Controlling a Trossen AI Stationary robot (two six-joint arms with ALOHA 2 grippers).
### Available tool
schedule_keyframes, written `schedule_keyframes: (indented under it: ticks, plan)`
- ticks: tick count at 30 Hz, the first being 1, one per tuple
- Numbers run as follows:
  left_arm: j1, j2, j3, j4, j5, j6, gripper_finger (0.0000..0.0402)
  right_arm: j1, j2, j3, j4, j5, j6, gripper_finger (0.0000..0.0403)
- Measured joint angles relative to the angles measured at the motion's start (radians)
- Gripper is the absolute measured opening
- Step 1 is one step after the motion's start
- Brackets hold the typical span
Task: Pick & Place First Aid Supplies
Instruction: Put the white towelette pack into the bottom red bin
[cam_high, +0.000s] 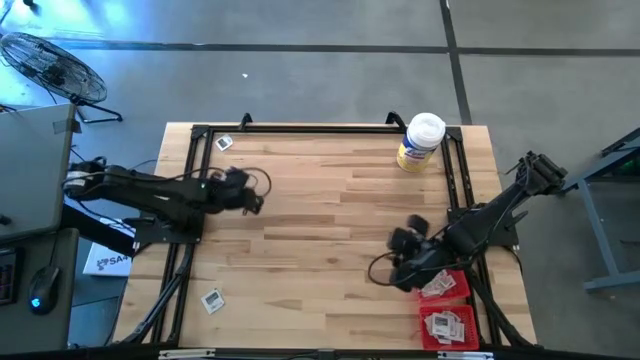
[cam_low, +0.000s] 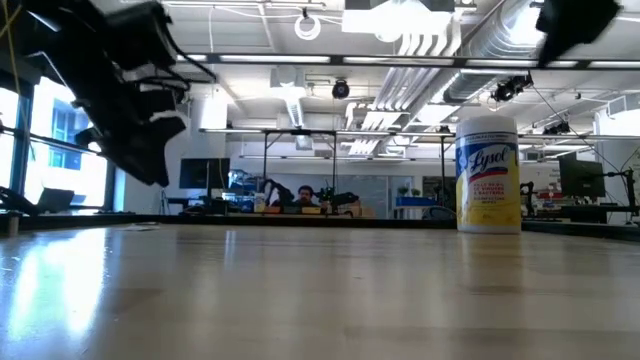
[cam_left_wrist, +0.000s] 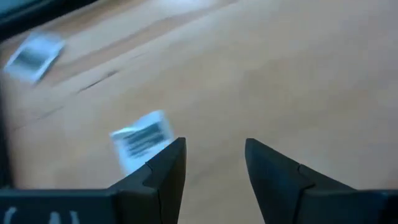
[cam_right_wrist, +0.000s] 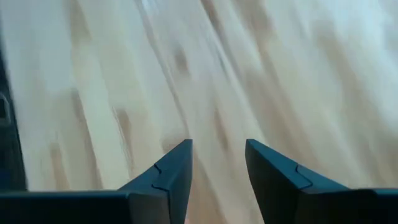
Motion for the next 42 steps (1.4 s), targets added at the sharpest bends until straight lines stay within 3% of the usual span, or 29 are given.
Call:
schedule_keyframes:
  ticks: [5,11,24,37,42]
  plan:
    - [0.128,0.068,-0.01,0.03,0.038,-0.036,0.0163,-0.008,0.0,-0.068,0.345,0.155,-0.312,0.0142]
    - [0.152,0.182,-0.022,0.087,0.028,-0.057,0.0163,-0.049,0.001,-0.157,0.575,0.085,-0.463,0.0142]
    - [0.152,0.333,-0.022,0.12,0.003,-0.169,0.0153,-0.122,0.002,-0.244,0.625,0.019,-0.458,0.0142]
    - [0.151,0.421,-0.019,0.129,-0.011,-0.22,0.001,-0.135,0.002,-0.243,0.656,-0.014,-0.458,0.0142]
    - [0.151,0.421,-0.02,0.116,-0.015,-0.223,0.0005,-0.135,0.002,-0.243,0.673,-0.014,-0.458,0.0142]
